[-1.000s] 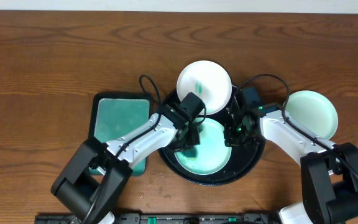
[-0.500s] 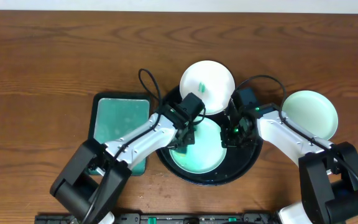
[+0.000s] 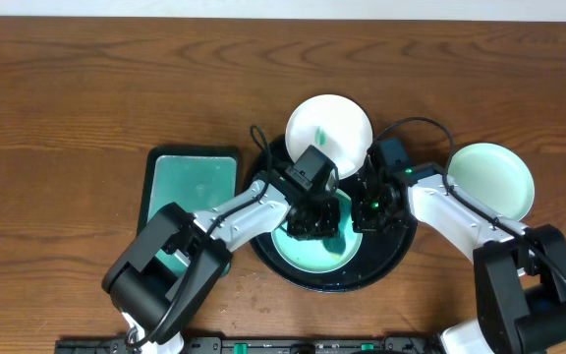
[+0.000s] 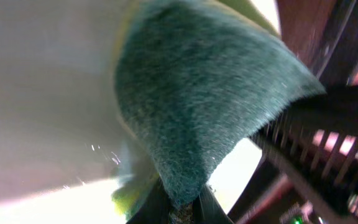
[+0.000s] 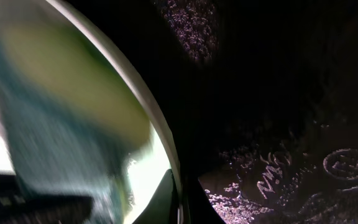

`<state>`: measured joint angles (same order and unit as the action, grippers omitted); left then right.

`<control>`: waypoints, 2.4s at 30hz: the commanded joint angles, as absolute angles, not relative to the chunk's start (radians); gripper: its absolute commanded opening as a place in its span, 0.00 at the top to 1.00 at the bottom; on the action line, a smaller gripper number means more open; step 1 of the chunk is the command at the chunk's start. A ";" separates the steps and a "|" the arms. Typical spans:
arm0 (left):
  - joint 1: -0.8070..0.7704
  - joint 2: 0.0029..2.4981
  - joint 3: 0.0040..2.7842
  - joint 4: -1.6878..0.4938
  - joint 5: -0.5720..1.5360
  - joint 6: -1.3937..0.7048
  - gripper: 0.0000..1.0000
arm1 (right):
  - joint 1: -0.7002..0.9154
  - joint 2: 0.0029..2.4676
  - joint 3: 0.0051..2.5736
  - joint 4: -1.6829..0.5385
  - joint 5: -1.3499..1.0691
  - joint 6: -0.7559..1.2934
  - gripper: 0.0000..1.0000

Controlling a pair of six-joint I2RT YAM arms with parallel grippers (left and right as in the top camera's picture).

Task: Clean dirty plates on tray and stack at the side
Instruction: 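Scrub the plate with the sponge while the right gripper holds it, then return the sponge to the water tray with the left gripper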

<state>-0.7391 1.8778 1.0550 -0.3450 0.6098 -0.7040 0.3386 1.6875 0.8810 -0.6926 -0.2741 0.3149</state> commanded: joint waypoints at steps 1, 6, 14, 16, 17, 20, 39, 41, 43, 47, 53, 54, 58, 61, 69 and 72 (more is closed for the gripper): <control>-0.765 1.904 1.044 -0.411 0.711 -0.692 0.93 | 0.335 1.695 0.883 -0.692 -0.240 0.328 0.99; -0.756 1.904 1.044 -0.540 0.531 -0.693 0.93 | 0.335 1.695 0.883 -0.692 -0.240 0.328 0.99; -0.696 1.877 1.084 -0.743 0.019 -0.723 0.93 | 0.335 1.695 0.883 -0.699 -0.240 0.327 0.99; -0.688 1.871 1.111 -0.798 -0.081 -0.722 0.93 | 0.335 1.695 0.883 -0.698 -0.238 0.324 0.99; -0.685 1.869 1.124 -0.822 -0.128 -0.722 0.93 | 0.335 1.695 0.883 -0.699 -0.236 0.324 0.99; -0.685 1.864 1.163 -0.884 -0.258 -0.714 0.93 | 0.335 1.695 0.883 -0.699 -0.237 0.324 0.99; -0.685 1.962 1.196 -0.589 0.457 -0.612 0.92 | 0.335 1.695 0.883 -0.699 -0.236 0.324 0.99; -0.691 1.989 1.196 -0.570 0.559 -0.609 0.92 | 0.335 1.695 0.883 -0.699 -0.236 0.324 0.99; -0.703 1.994 1.196 -0.561 0.625 -0.584 0.93 | 0.335 1.695 0.883 -0.699 -0.236 0.324 0.99; -0.744 1.994 1.196 -0.521 0.697 -0.546 0.92 | 0.335 1.695 0.883 -0.696 -0.236 0.324 0.99; -0.791 1.994 1.196 -0.514 0.695 -0.527 0.93 | 0.335 1.695 0.883 -0.697 -0.236 0.324 0.99; -0.791 1.993 1.196 -0.514 0.695 -0.527 0.92 | 0.335 1.695 0.883 -0.697 -0.236 0.324 0.99; -0.756 1.956 1.196 -0.553 0.662 -0.528 0.93 | 0.335 1.695 0.883 -0.698 -0.236 0.324 0.99; -0.720 1.887 1.196 -0.635 0.567 -0.528 0.93 | 0.335 1.695 0.883 -0.698 -0.236 0.324 0.99; -0.544 1.586 1.196 -0.946 -0.009 -0.527 0.92 | 0.335 1.695 0.883 -0.697 -0.236 0.324 0.99; -0.464 1.564 1.195 -1.014 -0.166 -0.524 0.93 | 0.335 1.695 0.883 -0.697 -0.198 0.351 0.99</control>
